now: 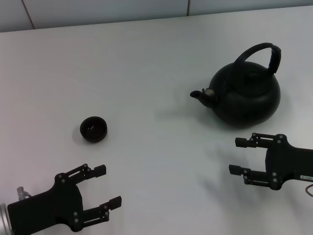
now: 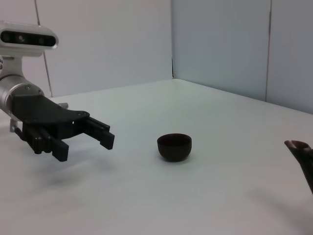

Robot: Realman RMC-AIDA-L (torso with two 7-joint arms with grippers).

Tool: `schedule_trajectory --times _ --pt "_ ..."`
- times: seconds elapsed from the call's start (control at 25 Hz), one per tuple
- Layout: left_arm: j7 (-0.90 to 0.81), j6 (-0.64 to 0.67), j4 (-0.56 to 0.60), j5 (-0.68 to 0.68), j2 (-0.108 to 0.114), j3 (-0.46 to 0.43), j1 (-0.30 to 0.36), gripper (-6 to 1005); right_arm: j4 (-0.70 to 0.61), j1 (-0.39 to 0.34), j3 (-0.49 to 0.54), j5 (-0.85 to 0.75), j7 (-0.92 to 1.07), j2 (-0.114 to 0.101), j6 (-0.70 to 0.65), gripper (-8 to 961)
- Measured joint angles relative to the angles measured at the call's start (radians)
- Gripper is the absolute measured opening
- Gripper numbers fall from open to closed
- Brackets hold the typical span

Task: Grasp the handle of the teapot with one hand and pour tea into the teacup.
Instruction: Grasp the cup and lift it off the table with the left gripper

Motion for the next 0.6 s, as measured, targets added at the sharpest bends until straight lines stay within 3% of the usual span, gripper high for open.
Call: schedule_trajectory --times 0.6 --pt "0.003 0.006 0.0 -0.009 -0.004 -0.019 0.0 797 0.0 0.011 0.003 0.0 0.0 0.0 0.003 657"
